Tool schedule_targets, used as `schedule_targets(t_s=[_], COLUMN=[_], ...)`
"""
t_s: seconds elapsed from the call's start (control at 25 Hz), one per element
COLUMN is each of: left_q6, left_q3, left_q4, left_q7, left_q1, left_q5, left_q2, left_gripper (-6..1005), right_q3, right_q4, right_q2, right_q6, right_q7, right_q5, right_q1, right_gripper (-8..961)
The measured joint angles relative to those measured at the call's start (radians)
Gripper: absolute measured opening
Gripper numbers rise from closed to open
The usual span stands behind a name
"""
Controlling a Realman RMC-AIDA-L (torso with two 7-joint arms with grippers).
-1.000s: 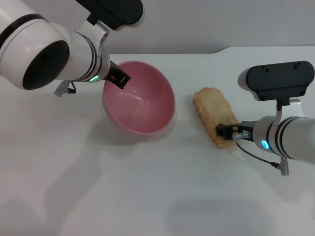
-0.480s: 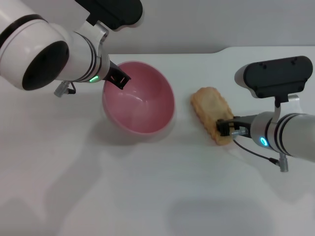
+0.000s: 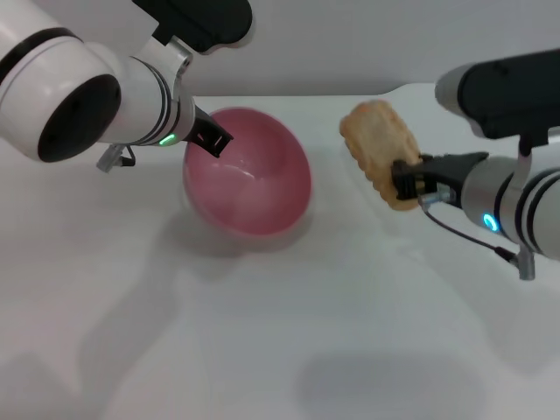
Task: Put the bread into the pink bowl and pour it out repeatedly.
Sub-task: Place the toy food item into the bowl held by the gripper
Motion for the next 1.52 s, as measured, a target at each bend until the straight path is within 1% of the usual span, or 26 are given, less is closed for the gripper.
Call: schedule_targets(t_s=[0.08, 0.32, 0.72, 0.96, 1.16, 1.52], left_q6=[0.008, 0.032, 0.046, 0.046, 0.045, 0.040], left_q3=[0.000, 0.007, 0.010, 0.011, 0.011, 0.005], left_q4=[0.000, -0.001, -0.001, -0.001, -0.001, -0.006], left_q7=[0.000, -0.006, -0.012, -0.014, -0.014, -0.014], left_q1=[-0.001, -0.007, -0.013, -0.013, -0.013, -0.014], left_q5=[0.000, -0.001, -0.007, -0.008, -0.008, -0.008], left_q2=[0.000, -0.004, -0.006, -0.006, -0.006, -0.006], left_gripper=[78, 79, 82, 84, 86, 88], right_q3=[-0.008, -0.071, -0.100, -0.110, -0.115, -0.138], right_q4=[-0.019, -0.073, -0.046, -0.025, -0.019, -0.029], right_q2=[0.000, 0.002, 0.004, 0.001, 0.000, 0.000], right_q6=[0.001, -0.003, -0.025, -0.077, -0.079, -0.077], right_q7=[-0.002, 0.003, 0.008, 0.003, -0.006, -0.019], right_q5=[0.000, 0.002, 0.030, 0.081, 0.099, 0.103], right_q1=[-0.002, 0.016, 0.067, 0.081, 0.090, 0.093], right_gripper=[261, 235, 178, 143, 172, 336])
